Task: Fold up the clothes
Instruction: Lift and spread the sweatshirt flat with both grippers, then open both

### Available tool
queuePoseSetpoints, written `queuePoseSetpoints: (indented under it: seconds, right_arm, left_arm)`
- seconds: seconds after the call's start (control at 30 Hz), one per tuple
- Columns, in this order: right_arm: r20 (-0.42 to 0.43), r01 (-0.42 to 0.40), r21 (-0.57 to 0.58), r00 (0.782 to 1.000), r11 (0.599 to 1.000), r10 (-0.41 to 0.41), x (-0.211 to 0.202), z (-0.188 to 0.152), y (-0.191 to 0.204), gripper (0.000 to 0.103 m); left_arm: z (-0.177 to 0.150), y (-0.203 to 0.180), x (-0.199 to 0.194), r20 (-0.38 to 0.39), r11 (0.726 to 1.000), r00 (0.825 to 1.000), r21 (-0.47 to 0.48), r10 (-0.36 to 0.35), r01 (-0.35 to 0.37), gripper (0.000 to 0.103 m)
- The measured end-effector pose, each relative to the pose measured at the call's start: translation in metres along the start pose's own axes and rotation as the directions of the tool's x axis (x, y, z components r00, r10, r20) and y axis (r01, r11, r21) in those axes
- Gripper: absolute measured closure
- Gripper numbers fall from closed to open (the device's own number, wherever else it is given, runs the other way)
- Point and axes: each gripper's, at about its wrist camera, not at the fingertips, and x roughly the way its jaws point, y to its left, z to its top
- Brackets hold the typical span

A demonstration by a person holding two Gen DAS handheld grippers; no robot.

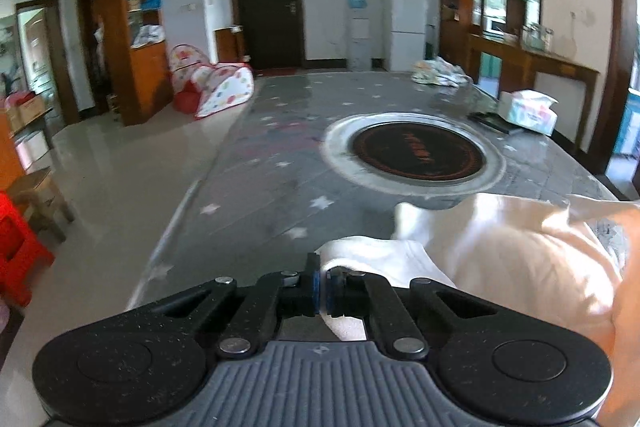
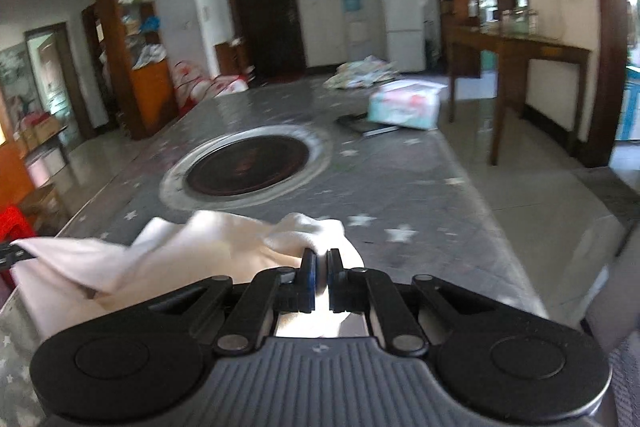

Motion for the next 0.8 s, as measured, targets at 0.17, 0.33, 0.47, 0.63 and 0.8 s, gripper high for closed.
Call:
queuePoseSetpoints:
  seconds: [0.17, 0.33, 0.47, 0.63, 0.8]
  right_arm:
    - [0.024, 0.070, 0.041, 0.997, 0.997, -0.071, -0.040, -0.022, -0.027, 0.099]
    - [-0.064, 0.126, 0.072, 0.991, 0.989, -0.122, -0.055, -0.051, -0.049, 0.098]
    - [-0.164, 0.160, 0.084, 0.976, 0.984, -0.144, -0.047, -0.069, -0.061, 0.093]
    - [-0.177, 0.185, 0.071, 0.969, 0.980, -0.170, -0.053, -0.073, -0.066, 0.077]
    - [-0.153, 0.219, 0.066, 0.966, 0.973, -0.207, -0.056, -0.063, -0.069, 0.070]
  left_arm:
    - [-0.018, 0.025, -0.037, 0.017, 0.998, 0.999, -0.052, 0.045, -0.044, 0.100]
    - [-0.045, 0.035, -0.061, -0.023, 0.998, 0.998, -0.035, 0.057, -0.058, 0.100]
    - [-0.063, 0.041, -0.052, -0.118, 0.996, 0.990, -0.024, 0.079, -0.083, 0.095]
    - [-0.068, 0.046, -0.054, -0.145, 0.995, 0.984, -0.013, 0.100, -0.103, 0.077]
    - [-0.065, 0.048, -0.060, -0.136, 0.995, 0.986, 0.000, 0.101, -0.102, 0.062]
